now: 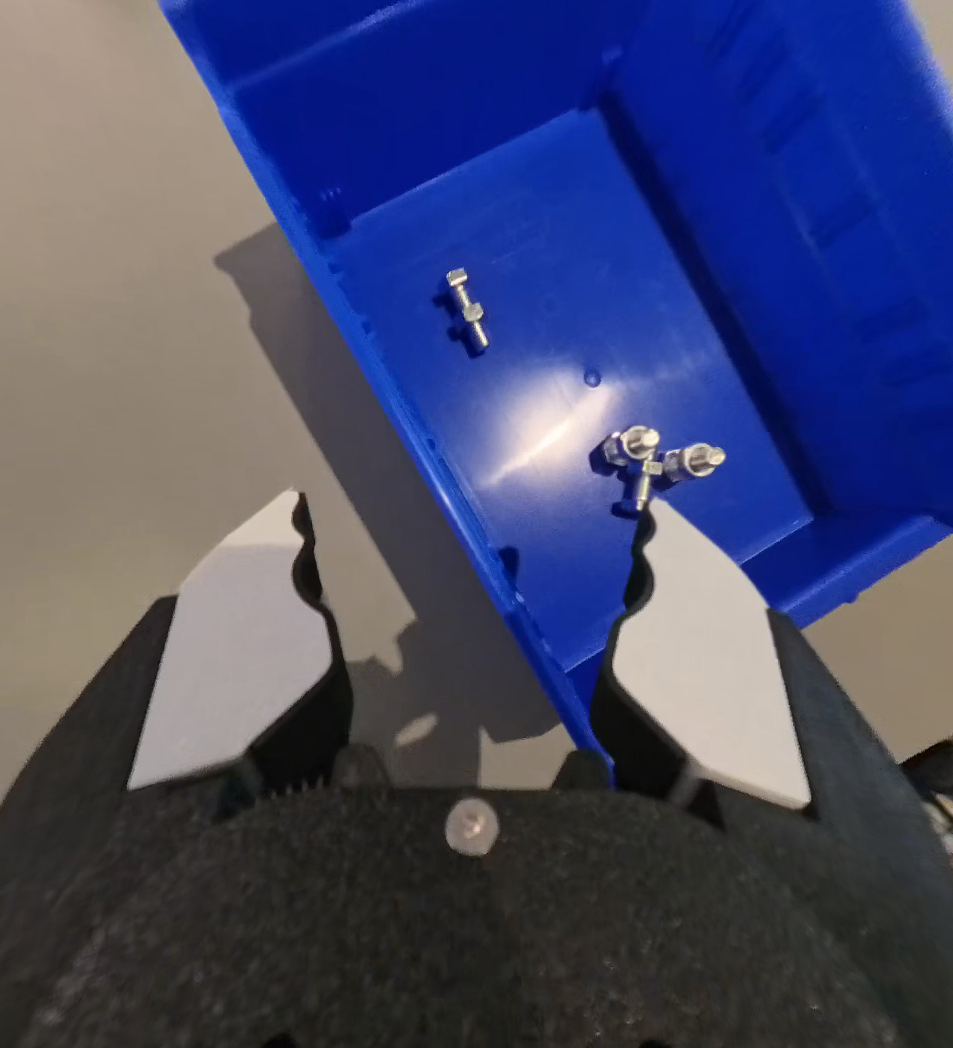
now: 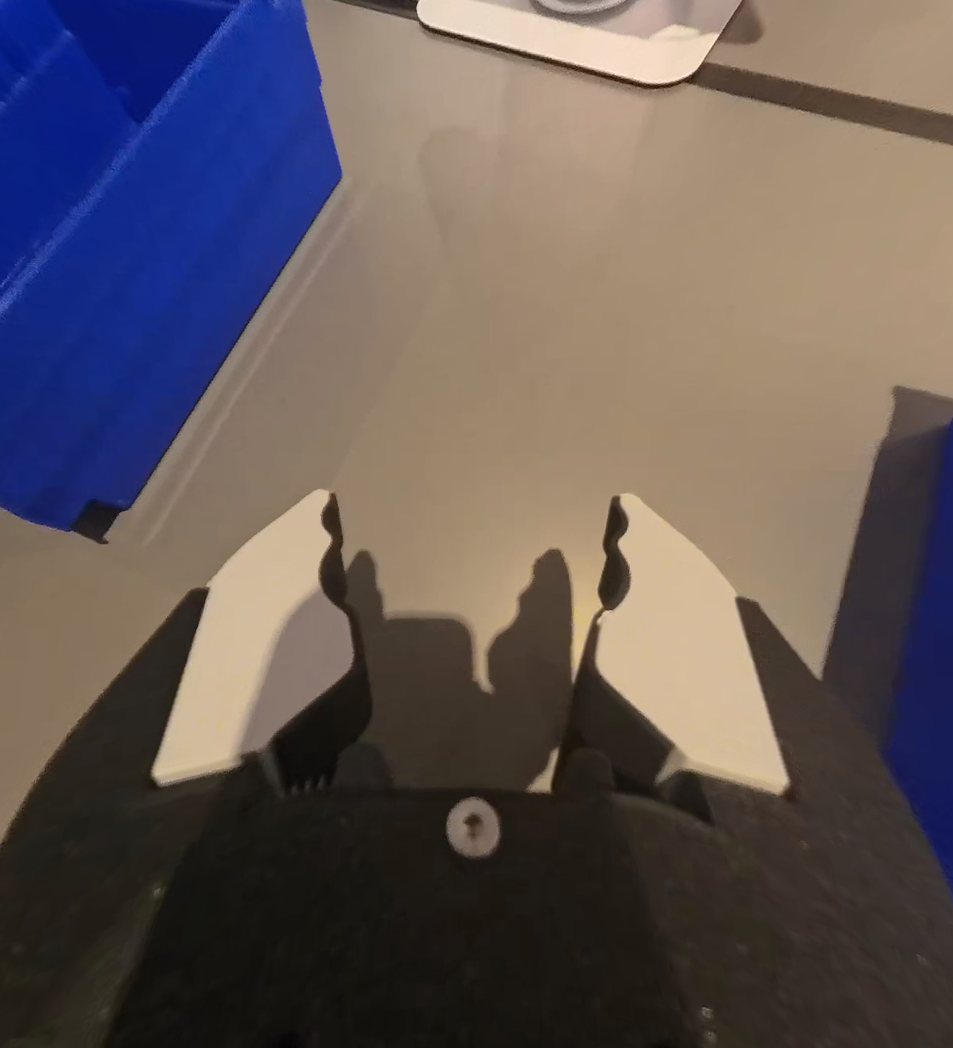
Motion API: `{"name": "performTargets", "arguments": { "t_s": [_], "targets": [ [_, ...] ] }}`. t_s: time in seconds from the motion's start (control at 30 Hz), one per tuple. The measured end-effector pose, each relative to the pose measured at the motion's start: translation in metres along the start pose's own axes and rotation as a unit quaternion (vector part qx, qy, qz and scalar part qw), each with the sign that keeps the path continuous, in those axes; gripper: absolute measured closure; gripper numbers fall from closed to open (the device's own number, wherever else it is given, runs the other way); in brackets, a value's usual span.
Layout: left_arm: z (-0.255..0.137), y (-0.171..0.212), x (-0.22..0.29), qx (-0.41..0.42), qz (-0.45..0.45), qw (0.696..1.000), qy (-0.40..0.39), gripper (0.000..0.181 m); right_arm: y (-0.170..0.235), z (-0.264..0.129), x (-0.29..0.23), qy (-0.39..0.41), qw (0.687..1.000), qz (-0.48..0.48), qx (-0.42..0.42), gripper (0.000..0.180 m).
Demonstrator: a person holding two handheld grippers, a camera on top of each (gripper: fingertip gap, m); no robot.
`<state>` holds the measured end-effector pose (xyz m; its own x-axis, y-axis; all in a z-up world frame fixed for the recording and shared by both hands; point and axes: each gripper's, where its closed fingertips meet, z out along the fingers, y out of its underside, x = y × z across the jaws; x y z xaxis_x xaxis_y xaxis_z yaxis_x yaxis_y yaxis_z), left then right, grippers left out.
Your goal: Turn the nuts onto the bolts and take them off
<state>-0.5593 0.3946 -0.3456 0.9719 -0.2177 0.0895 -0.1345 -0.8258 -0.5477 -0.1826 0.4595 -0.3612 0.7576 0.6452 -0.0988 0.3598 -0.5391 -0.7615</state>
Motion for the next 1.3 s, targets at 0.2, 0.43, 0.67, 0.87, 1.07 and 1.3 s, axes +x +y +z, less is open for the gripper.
{"name": "performTargets", "arguments": {
  "t_s": [0.2, 0.43, 0.67, 0.87, 1.07, 1.3],
  "targets": [
    [0.024, 0.019, -0.01, -0.087, 0.024, 0.995, -0.036, 0.093, 0.004, 0.007, 0.004, 0.011, 1.0, 0.001, -0.005, 0.095],
    [0.044, 0.034, -0.008, -0.144, 0.031, 0.989, 0.014, 0.144, 0.01, 0.007, 0.012, 0.009, 1.0, 0.018, -0.003, 0.098],
    [0.036, 0.042, -0.048, -0.145, 0.004, 0.989, 0.003, 0.174, 0.009, 0.001, 0.016, 0.008, 1.0, 0.022, 0.015, 0.106],
    [0.011, 0.069, -0.097, -0.129, -0.034, 0.991, -0.018, 0.175, 0.013, 0.007, 0.011, -0.005, 1.0, 0.01, 0.005, 0.111],
    [-0.024, 0.108, -0.174, -0.118, -0.098, 0.987, -0.053, 0.174, 0.01, 0.009, 0.005, -0.014, 1.0, 0.005, 0.013, 0.116],
    [-0.061, 0.149, -0.257, -0.11, -0.167, 0.976, -0.084, 0.174, 0.005, 0.012, -0.008, -0.024, 0.999, -0.01, 0.02, 0.119]
  ]
}}
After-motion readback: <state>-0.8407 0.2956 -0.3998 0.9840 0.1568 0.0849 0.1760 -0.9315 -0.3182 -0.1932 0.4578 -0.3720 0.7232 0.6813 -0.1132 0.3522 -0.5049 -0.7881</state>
